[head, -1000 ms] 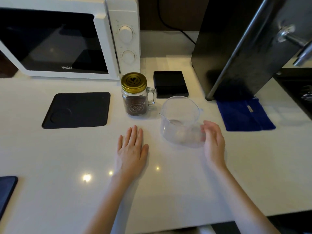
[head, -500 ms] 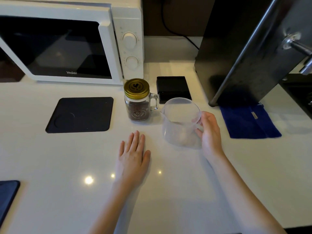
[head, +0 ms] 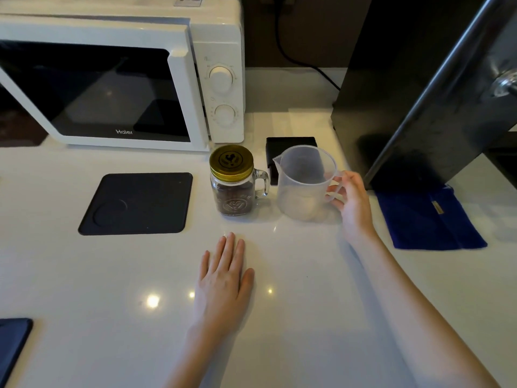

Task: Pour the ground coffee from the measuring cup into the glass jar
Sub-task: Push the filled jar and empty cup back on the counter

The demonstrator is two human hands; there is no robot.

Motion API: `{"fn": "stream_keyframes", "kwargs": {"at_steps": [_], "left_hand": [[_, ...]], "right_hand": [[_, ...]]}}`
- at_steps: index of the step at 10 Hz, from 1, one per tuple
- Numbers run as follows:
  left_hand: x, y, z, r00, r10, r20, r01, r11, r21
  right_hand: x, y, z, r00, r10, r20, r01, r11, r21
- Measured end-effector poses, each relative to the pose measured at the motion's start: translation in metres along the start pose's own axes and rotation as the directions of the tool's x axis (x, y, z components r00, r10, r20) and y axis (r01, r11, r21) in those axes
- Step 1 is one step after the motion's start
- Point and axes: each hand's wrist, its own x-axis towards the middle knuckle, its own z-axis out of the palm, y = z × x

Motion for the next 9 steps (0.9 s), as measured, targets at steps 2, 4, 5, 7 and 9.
{"fn": "stream_keyframes", "kwargs": {"at_steps": [2,4,5,7,9], "left_hand": [[0.000,0.000,0.000,1.000,-0.008,0.000,0.008,1.000,0.010],[0.000,0.000,0.001,1.000,-0.006,-0.004,0.006,1.000,0.013],[0.001,-0.001,0.001,1.000,0.001,-0.001,-0.001,1.000,0.009],[0.000,0.000,-0.001,1.000,-0.005,-0.004,0.005,1.000,-0.013],[0.000,0.000,-0.001,1.000,-0.008,0.013,0.009,0.999,-0.032]], "right_hand": [[0.003,-0.003,-0.001,0.998,0.016,0.063,-0.017,1.000,0.016],[0.000,0.000,0.005,0.997,0.007,0.081,-0.006,1.000,-0.013],[-0.002,0.000,0.004,0.997,0.002,0.080,-0.002,1.000,-0.001],[-0.003,-0.004,0.001,0.998,0.008,0.058,-0.008,1.000,-0.004],[-0.025,-0.016,-0.004,0.964,-0.184,-0.190,0.160,0.978,-0.135]]}}
